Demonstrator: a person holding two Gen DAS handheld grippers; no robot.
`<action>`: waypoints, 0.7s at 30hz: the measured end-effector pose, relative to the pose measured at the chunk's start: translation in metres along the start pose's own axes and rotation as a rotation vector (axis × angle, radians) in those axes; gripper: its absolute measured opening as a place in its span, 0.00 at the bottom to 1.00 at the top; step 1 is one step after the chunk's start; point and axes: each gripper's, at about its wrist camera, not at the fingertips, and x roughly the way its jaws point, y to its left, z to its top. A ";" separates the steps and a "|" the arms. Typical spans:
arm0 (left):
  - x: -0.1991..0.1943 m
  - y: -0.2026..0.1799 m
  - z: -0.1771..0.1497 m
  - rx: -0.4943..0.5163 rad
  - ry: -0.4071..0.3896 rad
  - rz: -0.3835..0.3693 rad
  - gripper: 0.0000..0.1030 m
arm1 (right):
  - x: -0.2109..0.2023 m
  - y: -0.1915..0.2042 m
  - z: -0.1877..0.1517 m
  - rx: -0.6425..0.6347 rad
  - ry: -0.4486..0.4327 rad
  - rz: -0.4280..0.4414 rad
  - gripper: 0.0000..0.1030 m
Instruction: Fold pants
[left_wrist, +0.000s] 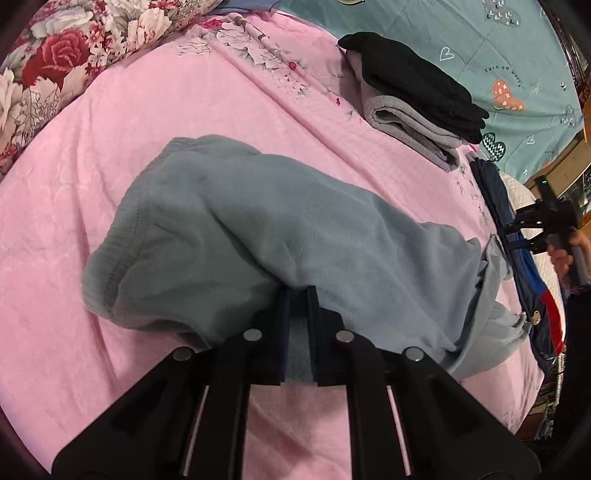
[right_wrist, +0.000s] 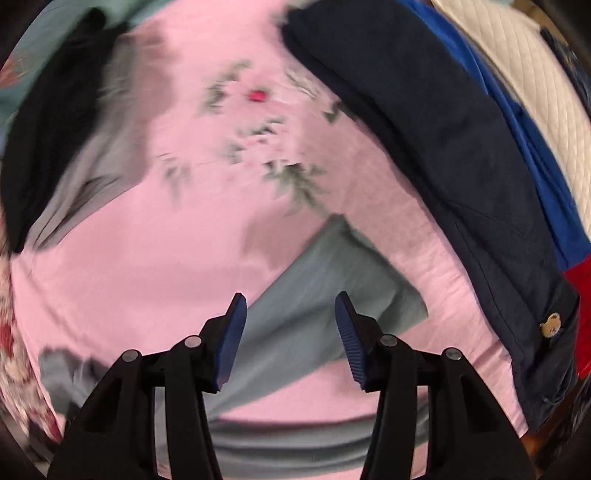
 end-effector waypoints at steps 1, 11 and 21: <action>0.000 0.001 0.000 -0.004 0.000 -0.009 0.09 | 0.007 -0.001 0.006 0.020 0.014 -0.020 0.49; 0.000 0.000 0.000 -0.007 0.002 -0.018 0.09 | 0.036 -0.013 0.018 0.132 0.056 -0.060 0.46; 0.000 0.002 0.000 -0.013 0.004 -0.026 0.09 | -0.030 -0.045 -0.044 0.095 -0.132 0.028 0.03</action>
